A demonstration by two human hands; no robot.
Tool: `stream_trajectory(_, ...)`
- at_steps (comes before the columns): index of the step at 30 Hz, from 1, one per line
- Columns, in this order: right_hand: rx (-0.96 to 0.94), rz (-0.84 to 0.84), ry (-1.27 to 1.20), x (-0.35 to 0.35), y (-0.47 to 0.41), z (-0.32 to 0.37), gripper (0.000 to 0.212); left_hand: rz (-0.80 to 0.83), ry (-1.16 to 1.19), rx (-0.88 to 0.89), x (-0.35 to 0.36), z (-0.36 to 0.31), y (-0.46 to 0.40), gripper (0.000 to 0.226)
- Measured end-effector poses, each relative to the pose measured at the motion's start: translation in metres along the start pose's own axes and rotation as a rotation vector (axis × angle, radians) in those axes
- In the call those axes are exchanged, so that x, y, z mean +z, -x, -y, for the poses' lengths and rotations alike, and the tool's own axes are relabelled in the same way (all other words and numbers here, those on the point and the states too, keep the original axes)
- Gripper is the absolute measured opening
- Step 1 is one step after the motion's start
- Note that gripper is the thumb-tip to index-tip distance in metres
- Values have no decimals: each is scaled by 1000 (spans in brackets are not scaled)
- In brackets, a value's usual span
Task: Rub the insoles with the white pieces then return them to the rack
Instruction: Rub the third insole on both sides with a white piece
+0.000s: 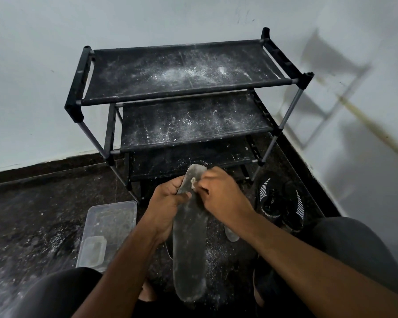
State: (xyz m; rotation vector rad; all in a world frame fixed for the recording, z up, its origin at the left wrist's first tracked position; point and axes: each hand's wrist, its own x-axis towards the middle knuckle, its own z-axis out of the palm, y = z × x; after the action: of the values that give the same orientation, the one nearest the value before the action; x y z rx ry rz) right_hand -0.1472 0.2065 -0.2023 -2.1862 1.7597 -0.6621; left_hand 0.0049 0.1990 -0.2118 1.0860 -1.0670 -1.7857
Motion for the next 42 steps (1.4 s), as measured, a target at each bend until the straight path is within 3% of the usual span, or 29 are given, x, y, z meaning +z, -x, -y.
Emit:
stream_trajectory(5, 137, -125, -6, -10, -11, -17, 12, -2, 19, -18, 2, -3, 1, 39)
stream_trajectory(10, 21, 31, -70, -4, -3, -4, 11, -5, 10, -5, 0, -4, 2, 43)
stream_trajectory(14, 174, -83, -31, -17, -11, -13, 13, -10, 23, -17, 1, -5, 1, 42)
stream_trajectory(19, 131, 79, -32, -9, 0, 3, 15, -41, -11, -10, 0, -1, 0, 40)
stream_trajectory(24, 309, -36, -38, -20, -11, -14, 16, -42, 18, -5, 1, -4, 0, 39)
stream_trajectory(28, 272, 92, -184, -17, -5, -7, 23, -66, 34, -20, -3, -3, -1, 40)
stream_trajectory(32, 265, -43, -193, -20, -10, -13, 11, -64, 18, -6, -3, -1, -5, 39)
stream_trajectory(37, 34, 26, -169, -6, -4, -1, 8, -105, -119, 12, -5, 7, -5, 27)
stream_trajectory(42, 140, -134, -148, -10, -11, -11, 9, -69, -185, -2, 2, 5, -2, 31)
